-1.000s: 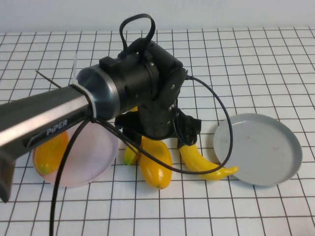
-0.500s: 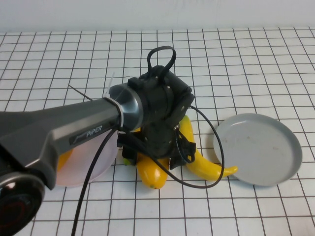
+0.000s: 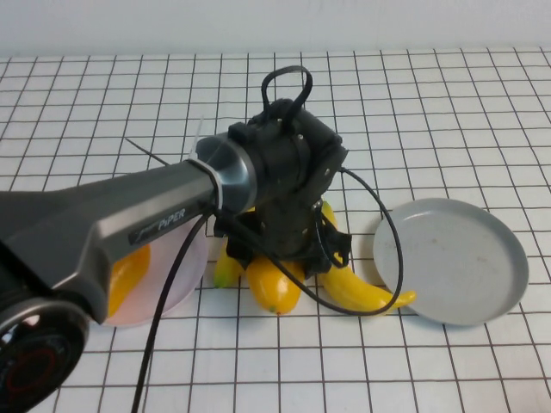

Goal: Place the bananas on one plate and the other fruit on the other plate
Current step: Put one type of fruit in the left plate

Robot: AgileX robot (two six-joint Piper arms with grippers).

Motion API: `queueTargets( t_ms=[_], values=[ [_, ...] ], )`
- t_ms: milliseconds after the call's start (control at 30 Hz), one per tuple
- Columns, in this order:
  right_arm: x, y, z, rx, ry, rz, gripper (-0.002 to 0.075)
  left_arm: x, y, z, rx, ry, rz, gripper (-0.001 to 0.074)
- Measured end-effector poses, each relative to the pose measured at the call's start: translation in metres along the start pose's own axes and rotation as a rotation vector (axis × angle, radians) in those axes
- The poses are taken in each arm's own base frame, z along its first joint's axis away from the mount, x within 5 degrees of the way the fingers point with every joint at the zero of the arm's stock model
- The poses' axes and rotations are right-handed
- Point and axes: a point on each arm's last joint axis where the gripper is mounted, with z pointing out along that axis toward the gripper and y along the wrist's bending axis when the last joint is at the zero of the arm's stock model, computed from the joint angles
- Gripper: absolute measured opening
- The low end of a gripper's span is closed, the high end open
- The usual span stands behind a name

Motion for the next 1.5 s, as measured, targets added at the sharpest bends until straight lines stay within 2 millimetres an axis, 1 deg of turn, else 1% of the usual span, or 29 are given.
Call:
queueTargets(
  t_ms=[67,167,300,400,500,633,800,900,967,1067,1233,1300,1367,1500],
  values=[
    [0.0,0.0,0.0,0.0,0.0,0.0,-0.0016,-0.003,0.002,-0.014,-0.01,-0.009,-0.002,0.0545],
    [0.0,0.0,0.0,0.0,0.0,0.0,-0.0016,-0.013,0.009,-0.045,-0.029,-0.09,0.01,0.0545],
    [0.0,0.0,0.0,0.0,0.0,0.0,-0.0016,-0.021,0.026,-0.081,-0.091,-0.227,0.033,0.0545],
    [0.0,0.0,0.0,0.0,0.0,0.0,-0.0016,-0.026,0.041,-0.088,-0.121,-0.252,0.015,0.0545],
    [0.0,0.0,0.0,0.0,0.0,0.0,-0.0016,-0.033,0.058,-0.083,-0.136,-0.236,-0.013,0.0545],
    [0.0,0.0,0.0,0.0,0.0,0.0,-0.0016,-0.034,0.083,-0.064,-0.161,-0.161,-0.047,0.0545],
    [0.0,0.0,0.0,0.0,0.0,0.0,-0.0016,-0.026,0.11,-0.035,-0.207,-0.051,-0.081,0.0545],
    [0.0,0.0,0.0,0.0,0.0,0.0,-0.0016,-0.018,0.12,-0.02,-0.226,0.006,-0.084,0.0545],
    [0.0,0.0,0.0,0.0,0.0,0.0,-0.0016,-0.016,0.124,-0.014,-0.219,0.022,-0.082,0.0545],
    [0.0,0.0,0.0,0.0,0.0,0.0,-0.0016,-0.014,0.125,-0.007,-0.175,0.034,-0.059,0.0545],
    [0.0,0.0,0.0,0.0,0.0,0.0,-0.0016,-0.015,0.12,-0.005,-0.121,0.025,0.009,0.055],
    [0.0,0.0,0.0,0.0,0.0,0.0,-0.0016,-0.015,0.12,-0.005,-0.116,0.023,0.037,0.0617],
    [0.0,0.0,0.0,0.0,0.0,0.0,-0.0017,-0.015,0.119,-0.005,-0.111,0.024,0.051,0.0658],
    [0.0,0.0,0.0,0.0,0.0,0.0,-0.0016,-0.014,0.118,-0.005,-0.096,0.03,0.056,0.0668]
  ],
)
